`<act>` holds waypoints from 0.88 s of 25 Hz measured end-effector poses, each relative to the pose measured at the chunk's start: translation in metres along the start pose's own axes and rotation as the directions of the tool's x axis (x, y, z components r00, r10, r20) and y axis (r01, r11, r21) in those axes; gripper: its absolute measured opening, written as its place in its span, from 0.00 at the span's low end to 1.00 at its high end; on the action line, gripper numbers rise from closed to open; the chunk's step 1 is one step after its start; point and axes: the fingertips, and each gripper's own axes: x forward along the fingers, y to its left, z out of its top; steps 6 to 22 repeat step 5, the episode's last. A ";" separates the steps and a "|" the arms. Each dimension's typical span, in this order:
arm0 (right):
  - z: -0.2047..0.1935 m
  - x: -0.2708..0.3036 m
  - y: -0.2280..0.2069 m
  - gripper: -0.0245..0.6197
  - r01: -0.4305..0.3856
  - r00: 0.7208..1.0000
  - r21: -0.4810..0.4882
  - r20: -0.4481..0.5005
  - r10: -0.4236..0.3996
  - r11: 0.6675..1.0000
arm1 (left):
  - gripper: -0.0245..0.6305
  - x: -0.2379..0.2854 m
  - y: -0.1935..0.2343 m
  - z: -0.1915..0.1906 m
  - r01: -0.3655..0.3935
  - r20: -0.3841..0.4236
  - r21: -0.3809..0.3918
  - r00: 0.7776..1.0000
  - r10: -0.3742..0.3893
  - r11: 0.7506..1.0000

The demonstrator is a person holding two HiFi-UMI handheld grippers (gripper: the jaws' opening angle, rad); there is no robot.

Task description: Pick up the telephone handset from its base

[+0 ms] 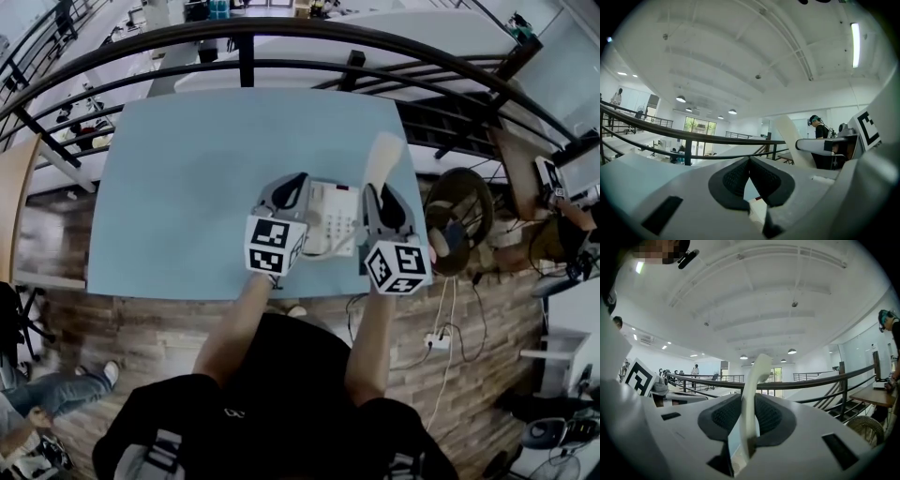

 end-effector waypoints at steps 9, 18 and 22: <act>-0.006 0.004 0.002 0.17 -0.006 1.000 -0.004 -0.009 0.006 1.000 | 0.04 -0.002 0.010 -0.004 -0.016 -0.017 -0.015 1.000 0.015 1.000; -0.006 0.004 0.002 0.17 -0.006 1.000 -0.004 -0.009 0.006 1.000 | 0.04 -0.002 0.010 -0.004 -0.016 -0.017 -0.015 1.000 0.015 1.000; -0.006 0.004 0.002 0.17 -0.006 1.000 -0.004 -0.009 0.006 1.000 | 0.04 -0.002 0.010 -0.004 -0.016 -0.017 -0.015 1.000 0.015 1.000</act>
